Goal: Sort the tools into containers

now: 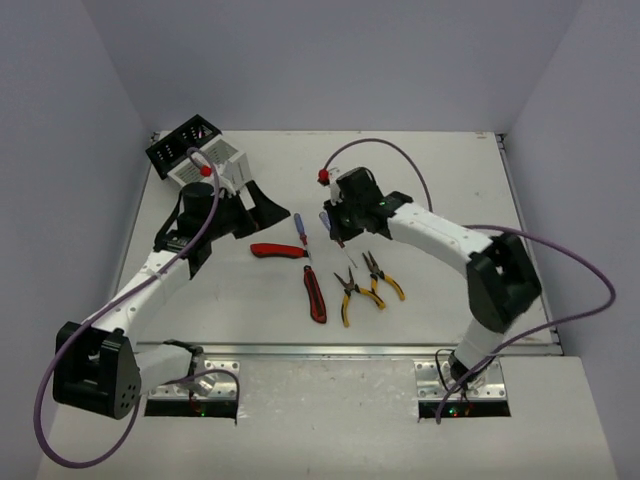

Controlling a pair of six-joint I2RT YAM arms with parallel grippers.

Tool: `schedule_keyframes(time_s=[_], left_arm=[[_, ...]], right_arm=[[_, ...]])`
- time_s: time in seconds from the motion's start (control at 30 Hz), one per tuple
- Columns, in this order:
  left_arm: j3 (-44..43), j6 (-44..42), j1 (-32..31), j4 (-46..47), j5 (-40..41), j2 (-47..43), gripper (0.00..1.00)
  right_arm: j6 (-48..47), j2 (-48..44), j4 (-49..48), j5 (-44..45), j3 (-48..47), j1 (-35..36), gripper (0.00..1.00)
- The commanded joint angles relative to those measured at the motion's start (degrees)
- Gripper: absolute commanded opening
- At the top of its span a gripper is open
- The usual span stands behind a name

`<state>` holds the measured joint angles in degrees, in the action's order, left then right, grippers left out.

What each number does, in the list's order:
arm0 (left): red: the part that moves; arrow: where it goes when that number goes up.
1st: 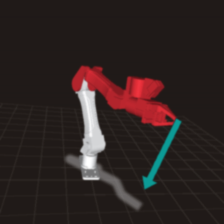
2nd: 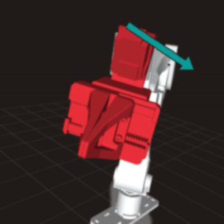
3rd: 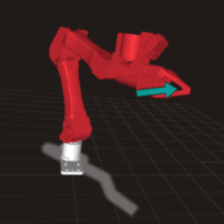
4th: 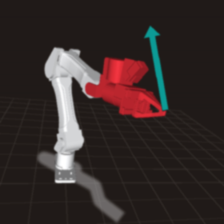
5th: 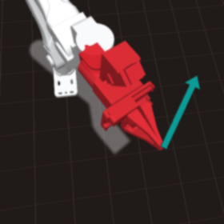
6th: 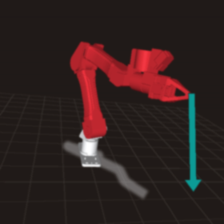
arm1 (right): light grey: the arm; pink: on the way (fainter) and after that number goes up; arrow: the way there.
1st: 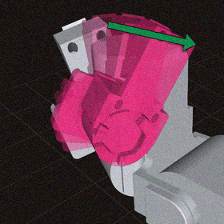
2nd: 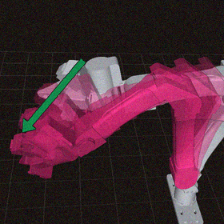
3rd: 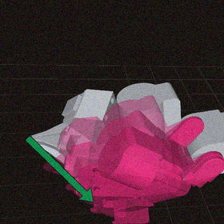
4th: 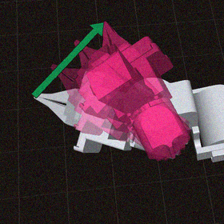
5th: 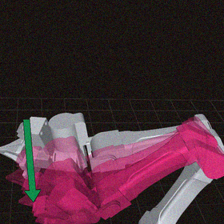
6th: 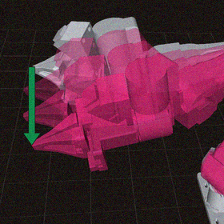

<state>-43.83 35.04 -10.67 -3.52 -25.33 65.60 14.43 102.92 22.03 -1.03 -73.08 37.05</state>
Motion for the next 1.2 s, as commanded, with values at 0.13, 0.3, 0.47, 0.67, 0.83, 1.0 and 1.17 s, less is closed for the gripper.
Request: schedule_keyframes(time_s=[0.13,0.3,0.47,0.67,0.83,1.0,1.17], left_arm=[[0.9,6.2,-10.8,22.6,-2.5,-4.6,0.99],[1.7,10.0,-11.8,28.1,-2.3,-5.4,0.88],[1.7,11.5,-12.9,30.2,-5.3,-4.2,0.70],[1.7,10.5,-15.5,29.8,-6.8,-2.9,0.57],[-0.3,8.7,-16.1,27.6,-6.2,-1.3,0.31],[-4.9,5.8,-16.1,21.8,-1.3,2.0,0.00],[-16.7,1.5,-15.6,1.9,16.7,4.5,0.00]], right_arm=[[-3.5,-26.5,-18.8,-17.6,14.3,-0.2,0.00],[-1.8,-33.1,-25.8,-24.7,18.9,-0.2,0.00],[0.4,-35.1,-27.4,-26.9,19.1,-0.3,0.00],[2.0,-33.7,-25.5,-24.9,16.1,-0.2,0.00],[3.1,-32.7,-27.6,-28.4,15.8,-0.2,0.00],[3.8,-32.9,-30.3,-28.1,17.4,-0.2,0.00],[7.0,-33.8,-25.2,-6.9,18.1,-1.3,0.94]])
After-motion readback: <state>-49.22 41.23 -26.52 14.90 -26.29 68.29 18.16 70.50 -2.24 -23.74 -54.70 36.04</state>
